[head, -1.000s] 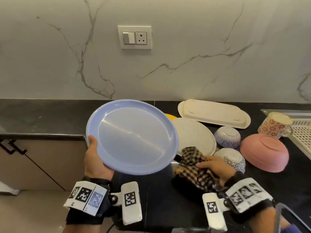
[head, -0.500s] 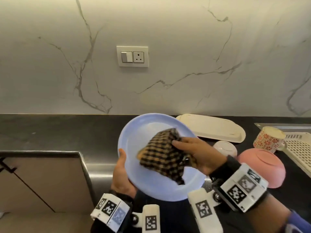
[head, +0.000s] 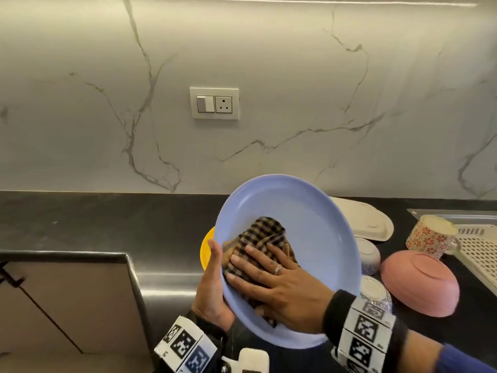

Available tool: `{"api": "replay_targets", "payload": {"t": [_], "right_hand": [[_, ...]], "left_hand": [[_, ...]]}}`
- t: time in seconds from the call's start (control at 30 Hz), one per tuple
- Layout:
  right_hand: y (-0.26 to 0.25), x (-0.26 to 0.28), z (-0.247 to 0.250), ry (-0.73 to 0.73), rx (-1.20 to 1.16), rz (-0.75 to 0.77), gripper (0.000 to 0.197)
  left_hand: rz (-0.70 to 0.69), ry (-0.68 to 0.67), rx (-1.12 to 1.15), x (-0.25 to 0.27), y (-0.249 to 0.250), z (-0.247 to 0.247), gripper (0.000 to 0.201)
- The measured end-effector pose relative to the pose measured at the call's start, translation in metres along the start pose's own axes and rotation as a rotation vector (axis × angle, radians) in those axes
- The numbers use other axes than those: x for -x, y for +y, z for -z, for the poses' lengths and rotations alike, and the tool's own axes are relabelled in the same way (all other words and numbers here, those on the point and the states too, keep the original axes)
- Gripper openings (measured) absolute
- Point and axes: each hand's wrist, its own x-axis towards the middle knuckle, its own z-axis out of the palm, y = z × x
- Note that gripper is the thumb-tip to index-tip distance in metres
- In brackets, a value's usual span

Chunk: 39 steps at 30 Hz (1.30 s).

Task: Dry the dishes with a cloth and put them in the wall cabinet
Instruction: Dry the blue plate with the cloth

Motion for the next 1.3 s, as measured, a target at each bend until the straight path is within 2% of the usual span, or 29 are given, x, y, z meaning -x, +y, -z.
{"api": "replay_targets", "payload": {"t": [0.07,0.17,0.3,0.4,0.47,0.7,0.83,0.9,0.97,1.07,1.17,1.3], "right_hand": [[0.013,-0.013,0.005,0.053,-0.010,-0.088,0.058],[0.047,-0.028,0.021,0.073,-0.029,-0.261,0.061],[0.097,-0.014,0.030,0.017,0.024,-0.447,0.065],[0.112,0.017,0.020,-0.002,0.075,-0.524,0.064],[0.108,0.038,0.012,0.013,0.076,-0.558,0.065],[0.022,0.075,-0.013,0.072,-0.116,-0.590,0.059],[-0.023,0.057,-0.010,0.079,-0.152,-0.329,0.055],[-0.031,0.039,-0.003,0.076,-0.165,-0.229,0.054],[-0.023,0.020,0.003,0.083,-0.143,-0.191,0.055],[0.012,-0.003,0.009,0.095,-0.051,-0.225,0.055],[0.062,-0.011,0.017,0.131,-0.076,-0.366,0.056],[0.106,0.018,0.018,0.127,-0.109,-0.572,0.062]], "left_hand": [[-0.049,-0.025,-0.051,-0.001,0.000,-0.006,0.112],[-0.151,0.012,-0.159,-0.004,-0.002,-0.008,0.103],[-0.281,0.077,-0.244,0.000,0.005,-0.007,0.065],[-0.322,0.056,-0.250,0.001,0.012,-0.006,0.091],[-0.339,0.040,-0.190,0.001,0.015,-0.005,0.094],[-0.274,0.039,-0.097,-0.003,0.019,-0.009,0.105],[-0.261,0.081,-0.053,-0.008,0.007,-0.015,0.104],[-0.187,0.060,-0.068,-0.009,0.001,-0.020,0.103],[-0.116,0.009,-0.082,-0.010,-0.004,-0.022,0.102],[-0.190,0.015,-0.156,-0.013,-0.006,-0.025,0.108],[-0.285,0.062,-0.223,-0.010,-0.007,-0.028,0.105],[-0.298,0.039,-0.205,-0.005,0.002,-0.019,0.101]]}}
